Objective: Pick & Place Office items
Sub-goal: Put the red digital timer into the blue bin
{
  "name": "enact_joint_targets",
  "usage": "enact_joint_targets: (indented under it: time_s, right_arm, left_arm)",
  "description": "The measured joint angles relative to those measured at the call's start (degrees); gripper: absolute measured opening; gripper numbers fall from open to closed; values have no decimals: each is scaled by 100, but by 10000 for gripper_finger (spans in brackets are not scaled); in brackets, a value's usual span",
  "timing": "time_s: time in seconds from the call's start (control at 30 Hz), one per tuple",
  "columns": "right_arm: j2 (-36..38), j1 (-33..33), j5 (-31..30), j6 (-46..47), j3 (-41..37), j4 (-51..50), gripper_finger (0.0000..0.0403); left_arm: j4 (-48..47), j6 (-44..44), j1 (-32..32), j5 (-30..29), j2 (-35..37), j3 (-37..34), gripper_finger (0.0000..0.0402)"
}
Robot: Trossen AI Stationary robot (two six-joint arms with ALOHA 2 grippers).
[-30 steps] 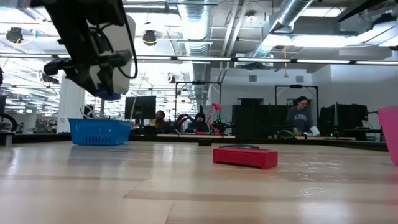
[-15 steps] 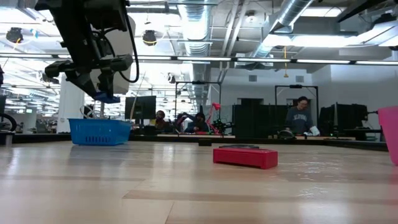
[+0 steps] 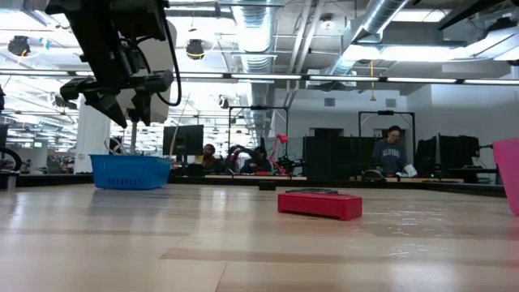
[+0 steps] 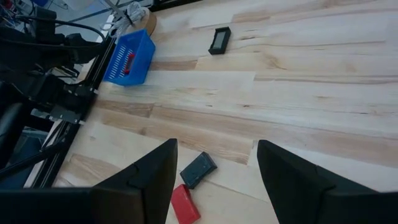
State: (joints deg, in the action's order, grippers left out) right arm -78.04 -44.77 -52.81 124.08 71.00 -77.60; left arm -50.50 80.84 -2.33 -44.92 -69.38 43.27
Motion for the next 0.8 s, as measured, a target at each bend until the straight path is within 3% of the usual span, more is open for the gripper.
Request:
enact_joint_targets:
  time_s: [0.2, 0.33, 0.5, 0.63, 0.8]
  right_arm:
    - [0, 0, 5, 1, 0, 2, 214]
    - [0, 35, 31, 3, 0, 2, 214]
    - [0, 35, 35, 3, 0, 12, 214]
    - [0, 10, 43, 43, 0, 26, 214]
    - [0, 7, 45, 47, -2, 77, 214]
  left_arm:
    - [408, -396, 135, 277, 0, 0, 218]
    - [2090, -2656, 542, 1159, 0, 0, 212]
    - [4056, -6045, 1038, 2803, 0, 0, 200]
    - [4582, -7621, 1061, 4087, -333, 11, 200]
    - [4806, -9176, 1045, 5474, -1262, 6, 212]
